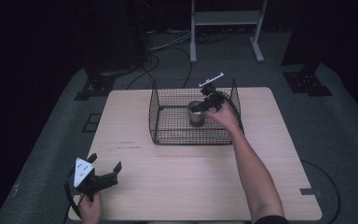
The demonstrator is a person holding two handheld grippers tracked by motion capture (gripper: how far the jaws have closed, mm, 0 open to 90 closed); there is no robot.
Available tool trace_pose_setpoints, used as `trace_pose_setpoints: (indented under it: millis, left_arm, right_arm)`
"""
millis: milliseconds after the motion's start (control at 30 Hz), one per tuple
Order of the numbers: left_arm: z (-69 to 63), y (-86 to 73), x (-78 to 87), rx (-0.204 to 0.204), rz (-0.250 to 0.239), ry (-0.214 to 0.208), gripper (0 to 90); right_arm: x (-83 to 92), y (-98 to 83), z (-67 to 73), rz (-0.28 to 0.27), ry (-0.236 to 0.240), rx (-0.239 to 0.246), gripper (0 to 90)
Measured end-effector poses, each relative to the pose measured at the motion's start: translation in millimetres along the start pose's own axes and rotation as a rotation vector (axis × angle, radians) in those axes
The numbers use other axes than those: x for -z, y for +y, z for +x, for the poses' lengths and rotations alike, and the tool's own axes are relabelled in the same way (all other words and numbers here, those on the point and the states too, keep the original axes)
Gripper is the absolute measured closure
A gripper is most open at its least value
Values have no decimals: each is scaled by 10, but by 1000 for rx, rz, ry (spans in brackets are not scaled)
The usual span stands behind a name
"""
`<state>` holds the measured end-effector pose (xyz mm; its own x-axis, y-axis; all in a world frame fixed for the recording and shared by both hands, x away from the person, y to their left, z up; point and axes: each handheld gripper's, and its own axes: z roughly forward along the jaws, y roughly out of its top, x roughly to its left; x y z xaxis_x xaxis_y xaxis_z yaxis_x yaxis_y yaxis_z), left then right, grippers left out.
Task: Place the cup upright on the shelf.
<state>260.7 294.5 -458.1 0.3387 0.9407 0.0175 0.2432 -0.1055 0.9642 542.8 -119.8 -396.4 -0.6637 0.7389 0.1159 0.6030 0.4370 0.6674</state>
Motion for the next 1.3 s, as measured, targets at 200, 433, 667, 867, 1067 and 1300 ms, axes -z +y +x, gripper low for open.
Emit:
trace_pose_setpoints:
  millis: [200, 433, 667, 867, 1067, 1300]
  left_arm:
    - [-15, 5, -5, -3, 5, -3, 0]
    - [-6, 3, -12, 6, 1, 1, 0]
    - [-25, 14, -47, -6, 6, -5, 0]
    - [-30, 11, -49, -6, 7, -5, 0]
    - [-21, 7, -34, -8, 4, -3, 0]
    - [-12, 4, -17, -7, 4, -1, 0]
  right_arm:
    - [142, 25, 3, -43, -4, -3, 131]
    - [243, 37, 22, -73, -6, 0, 131]
    - [351, 25, 77, -100, 5, 10, 132]
    - [432, -11, 117, -114, 7, 13, 131]
    - [524, -38, 128, -118, 13, 16, 131]
    - [641, -36, 162, -143, 28, 9, 131]
